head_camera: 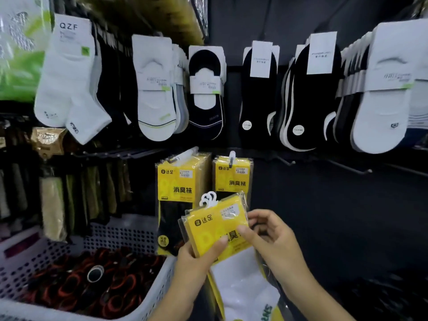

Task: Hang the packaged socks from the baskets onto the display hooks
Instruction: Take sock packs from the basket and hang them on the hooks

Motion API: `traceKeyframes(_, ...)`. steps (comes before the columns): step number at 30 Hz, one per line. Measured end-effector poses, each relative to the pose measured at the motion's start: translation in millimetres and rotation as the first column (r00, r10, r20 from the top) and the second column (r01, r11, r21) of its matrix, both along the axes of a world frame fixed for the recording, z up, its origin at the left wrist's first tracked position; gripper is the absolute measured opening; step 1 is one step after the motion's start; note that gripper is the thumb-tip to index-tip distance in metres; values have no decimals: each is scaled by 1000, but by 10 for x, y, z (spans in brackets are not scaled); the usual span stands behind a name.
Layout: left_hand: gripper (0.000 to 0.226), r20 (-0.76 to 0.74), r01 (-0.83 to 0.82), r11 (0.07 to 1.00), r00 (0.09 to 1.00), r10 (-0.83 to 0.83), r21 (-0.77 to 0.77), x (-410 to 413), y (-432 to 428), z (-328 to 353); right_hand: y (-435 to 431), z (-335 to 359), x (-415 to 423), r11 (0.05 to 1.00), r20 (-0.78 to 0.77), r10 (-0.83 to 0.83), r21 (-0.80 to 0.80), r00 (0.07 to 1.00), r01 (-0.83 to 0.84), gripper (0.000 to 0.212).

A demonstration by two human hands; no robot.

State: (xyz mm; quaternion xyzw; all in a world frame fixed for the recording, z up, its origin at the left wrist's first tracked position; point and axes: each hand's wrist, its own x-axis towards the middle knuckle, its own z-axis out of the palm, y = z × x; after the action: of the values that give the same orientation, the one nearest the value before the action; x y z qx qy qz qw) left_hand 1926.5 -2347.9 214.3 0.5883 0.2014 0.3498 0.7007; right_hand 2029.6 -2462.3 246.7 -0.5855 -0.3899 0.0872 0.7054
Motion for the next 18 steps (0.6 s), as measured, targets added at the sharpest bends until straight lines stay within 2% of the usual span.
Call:
traceKeyframes(3,59,9,-42,999,999,42,-26,10,104,-15,127,2,-16,1000,-55,28,13,998,-27,42)
traceKeyframes(6,60,10,-50,999,999,50,-15,-16,174,8,193,1,-9,994,-157,101,-24,982,-106,36)
traceKeyframes(10,54,-4,-123,992,992,123,-13,-63,236,48,218,-8,2,980,-246,187,-24,951,-199,33)
traceKeyframes(14,38,25,-202,978,979,202,43,-148,331,131,186,43,66,988,-306,157,51,939,-149,28)
traceKeyframes(18,38,59,-319,943,947,315,98,-237,501,210,170,163,195,997,-291,62,65,955,-45,16)
